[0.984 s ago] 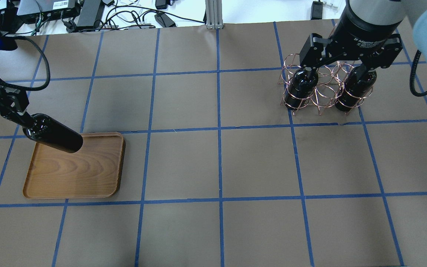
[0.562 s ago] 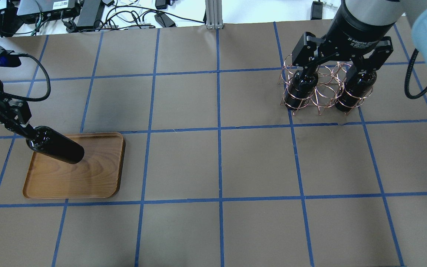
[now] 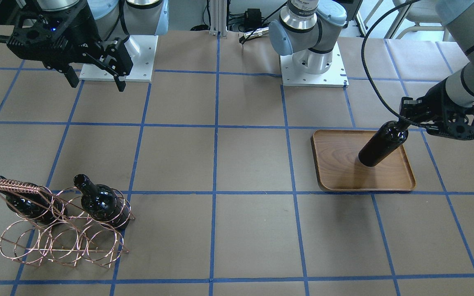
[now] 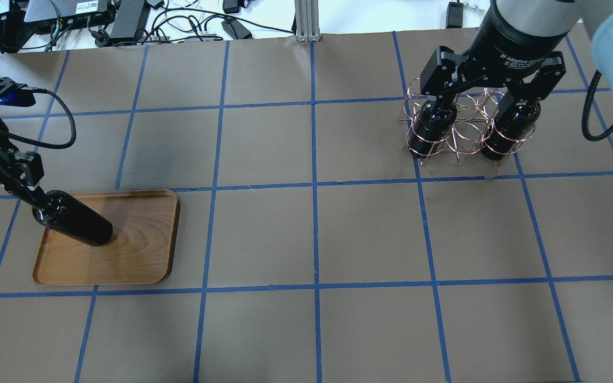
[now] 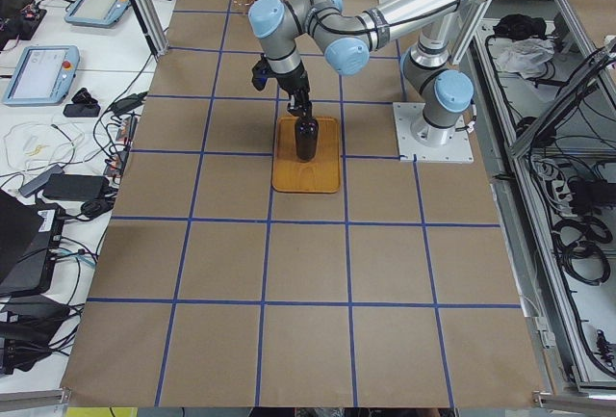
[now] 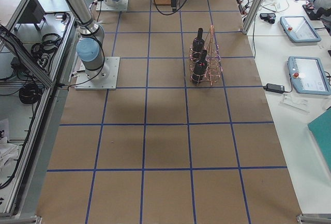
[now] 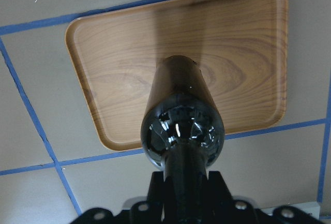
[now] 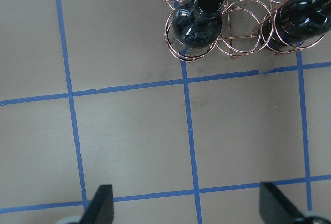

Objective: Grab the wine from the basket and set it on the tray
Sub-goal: 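Lay the bottle down on the tray and open the left gripper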

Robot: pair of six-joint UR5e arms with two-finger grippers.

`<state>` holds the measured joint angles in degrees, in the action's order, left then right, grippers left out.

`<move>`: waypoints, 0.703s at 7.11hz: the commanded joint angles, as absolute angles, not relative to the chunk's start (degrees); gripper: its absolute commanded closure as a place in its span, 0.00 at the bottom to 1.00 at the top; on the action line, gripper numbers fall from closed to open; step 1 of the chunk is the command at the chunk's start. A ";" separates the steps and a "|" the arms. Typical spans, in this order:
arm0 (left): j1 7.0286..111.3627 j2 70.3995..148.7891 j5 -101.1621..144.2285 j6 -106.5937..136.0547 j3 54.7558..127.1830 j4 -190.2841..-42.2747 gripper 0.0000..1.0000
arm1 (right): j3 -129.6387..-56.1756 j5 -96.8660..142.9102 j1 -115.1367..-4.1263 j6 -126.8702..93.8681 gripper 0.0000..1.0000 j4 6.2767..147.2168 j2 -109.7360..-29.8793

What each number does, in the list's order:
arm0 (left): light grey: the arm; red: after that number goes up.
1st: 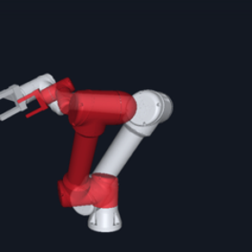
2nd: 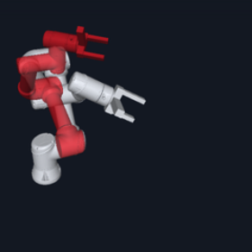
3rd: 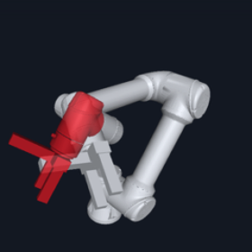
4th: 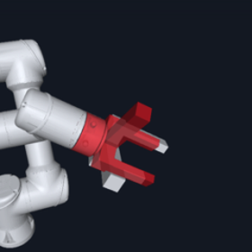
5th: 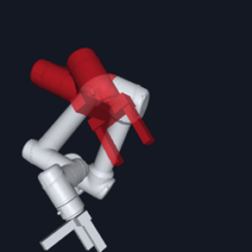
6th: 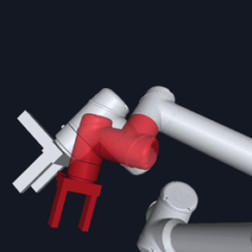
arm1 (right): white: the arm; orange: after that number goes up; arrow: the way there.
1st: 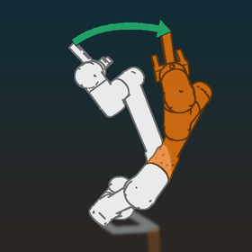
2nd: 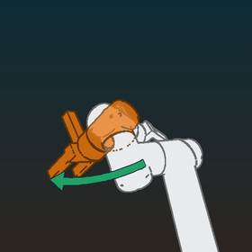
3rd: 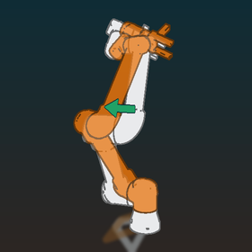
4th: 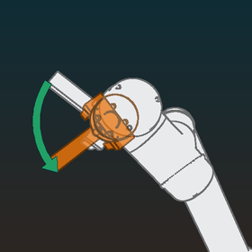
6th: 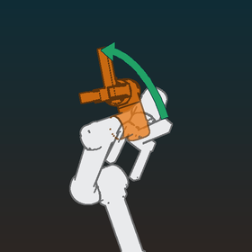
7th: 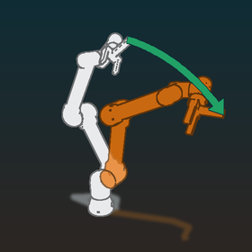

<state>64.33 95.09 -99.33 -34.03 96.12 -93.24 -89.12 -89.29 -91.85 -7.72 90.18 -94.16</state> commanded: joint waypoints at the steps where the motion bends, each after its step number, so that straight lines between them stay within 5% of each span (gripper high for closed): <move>1: 64.34 95.71 -99.40 -34.01 96.15 -93.34 1.00 | -89.12 -90.52 -91.93 -7.38 0.00 90.09 -94.22; 4: 64.86 96.06 -99.40 -33.84 96.15 -93.34 1.00 | -89.12 -91.05 -91.93 -7.30 0.00 90.18 -94.13; 5: 64.86 96.15 -99.40 -33.84 96.15 -93.34 0.53 | -89.12 -91.05 -91.93 -7.47 0.00 90.18 -94.13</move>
